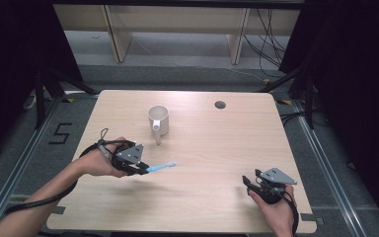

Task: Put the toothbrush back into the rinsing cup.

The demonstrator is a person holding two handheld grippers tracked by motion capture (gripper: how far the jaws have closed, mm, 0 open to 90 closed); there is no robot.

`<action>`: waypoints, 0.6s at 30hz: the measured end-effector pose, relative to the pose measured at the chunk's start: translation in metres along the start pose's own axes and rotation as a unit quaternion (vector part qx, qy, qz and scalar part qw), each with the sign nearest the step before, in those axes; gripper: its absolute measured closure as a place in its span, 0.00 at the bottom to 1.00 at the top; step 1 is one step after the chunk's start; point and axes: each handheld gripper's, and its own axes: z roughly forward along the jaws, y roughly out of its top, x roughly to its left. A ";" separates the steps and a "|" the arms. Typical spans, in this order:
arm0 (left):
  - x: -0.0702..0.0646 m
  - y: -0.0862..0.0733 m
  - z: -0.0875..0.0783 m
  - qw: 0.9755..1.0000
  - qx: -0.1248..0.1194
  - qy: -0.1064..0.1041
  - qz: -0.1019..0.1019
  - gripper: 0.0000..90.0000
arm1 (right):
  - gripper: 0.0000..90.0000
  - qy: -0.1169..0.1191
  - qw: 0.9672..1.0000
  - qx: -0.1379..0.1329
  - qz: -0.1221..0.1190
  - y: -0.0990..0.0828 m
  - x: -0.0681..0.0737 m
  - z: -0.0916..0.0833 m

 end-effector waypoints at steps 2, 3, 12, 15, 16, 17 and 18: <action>0.000 -0.003 0.001 1.000 -0.017 0.007 -0.010 0.88 | 0.50 0.001 1.000 0.000 0.000 0.000 0.000 0.000; 0.000 -0.003 0.001 1.000 -0.017 0.007 -0.010 0.88 | 0.50 0.001 1.000 0.000 0.000 0.000 0.000 0.000; 0.000 -0.013 0.005 0.993 -0.088 0.048 -0.056 0.88 | 0.50 -0.002 1.000 0.000 0.004 -0.001 0.000 0.000; 0.000 -0.014 0.005 0.992 -0.099 0.052 -0.061 0.88 | 0.50 -0.002 1.000 -0.002 0.002 -0.001 0.000 0.000; 0.000 -0.015 0.005 0.991 -0.106 0.055 -0.065 0.88 | 0.50 -0.002 1.000 -0.003 0.001 0.000 0.000 0.000; 0.000 -0.015 0.004 0.989 -0.112 0.068 -0.064 0.88 | 0.50 -0.002 1.000 -0.001 0.005 -0.001 0.000 0.000; 0.001 -0.015 0.003 0.989 -0.113 0.071 -0.066 0.88 | 0.50 -0.002 1.000 -0.002 0.005 -0.001 0.000 0.000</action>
